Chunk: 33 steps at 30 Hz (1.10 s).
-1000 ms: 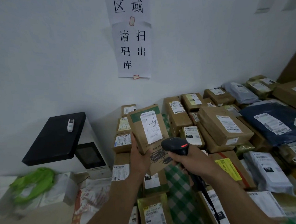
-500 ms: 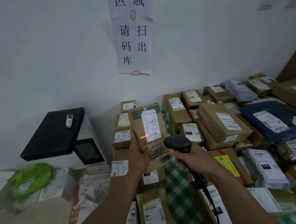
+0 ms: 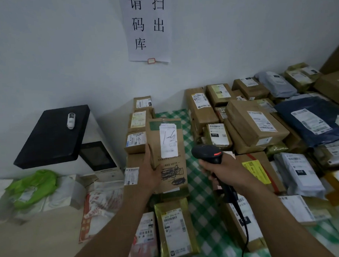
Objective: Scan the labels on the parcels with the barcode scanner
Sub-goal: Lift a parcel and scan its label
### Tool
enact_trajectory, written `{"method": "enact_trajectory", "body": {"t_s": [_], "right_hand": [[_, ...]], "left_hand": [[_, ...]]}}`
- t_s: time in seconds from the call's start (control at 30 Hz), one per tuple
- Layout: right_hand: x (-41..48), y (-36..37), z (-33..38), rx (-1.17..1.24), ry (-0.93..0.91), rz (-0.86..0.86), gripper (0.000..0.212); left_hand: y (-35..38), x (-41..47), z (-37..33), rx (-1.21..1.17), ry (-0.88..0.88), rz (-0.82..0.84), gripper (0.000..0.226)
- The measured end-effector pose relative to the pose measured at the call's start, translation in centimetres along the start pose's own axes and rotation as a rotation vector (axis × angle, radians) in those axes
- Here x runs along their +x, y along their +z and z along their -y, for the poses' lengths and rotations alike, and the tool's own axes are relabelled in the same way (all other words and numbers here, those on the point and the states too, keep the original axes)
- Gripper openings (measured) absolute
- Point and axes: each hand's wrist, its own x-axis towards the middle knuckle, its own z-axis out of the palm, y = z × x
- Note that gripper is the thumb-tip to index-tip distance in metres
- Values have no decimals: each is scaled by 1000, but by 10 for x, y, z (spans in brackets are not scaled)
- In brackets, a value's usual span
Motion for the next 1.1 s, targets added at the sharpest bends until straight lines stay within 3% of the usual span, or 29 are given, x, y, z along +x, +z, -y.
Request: {"method": "enact_trajectory", "body": {"t_s": [0.13, 0.27, 0.4, 0.5, 0.63, 0.8, 0.9, 1.03, 1.1], "right_hand": [[6, 3, -8, -10, 32, 20, 15], [13, -1, -11, -31, 50, 13, 13], [20, -5, -12, -14, 61, -1, 16], [25, -7, -9, 13, 58, -10, 13], [32, -9, -12, 29, 65, -7, 16], [38, -12, -26, 30, 111, -16, 22], [36, -13, -34, 63, 136, -15, 24], [29, -18, -45, 95, 161, -26, 22], [21, -21, -47, 80, 159, -45, 20]], "left_hand": [[20, 6, 12, -85, -39, 182, 91], [38, 18, 28, -123, -62, 227, 85], [57, 26, 47, 32, -193, 275, 67], [66, 23, 46, 329, -253, 216, 61], [78, 18, 35, 453, -41, 265, 71], [97, 22, 39, 476, -143, 400, 113], [99, 14, 39, 482, -190, 375, 117], [91, 4, 25, 514, -215, 343, 104], [84, -7, 5, 425, -120, 254, 82]]}}
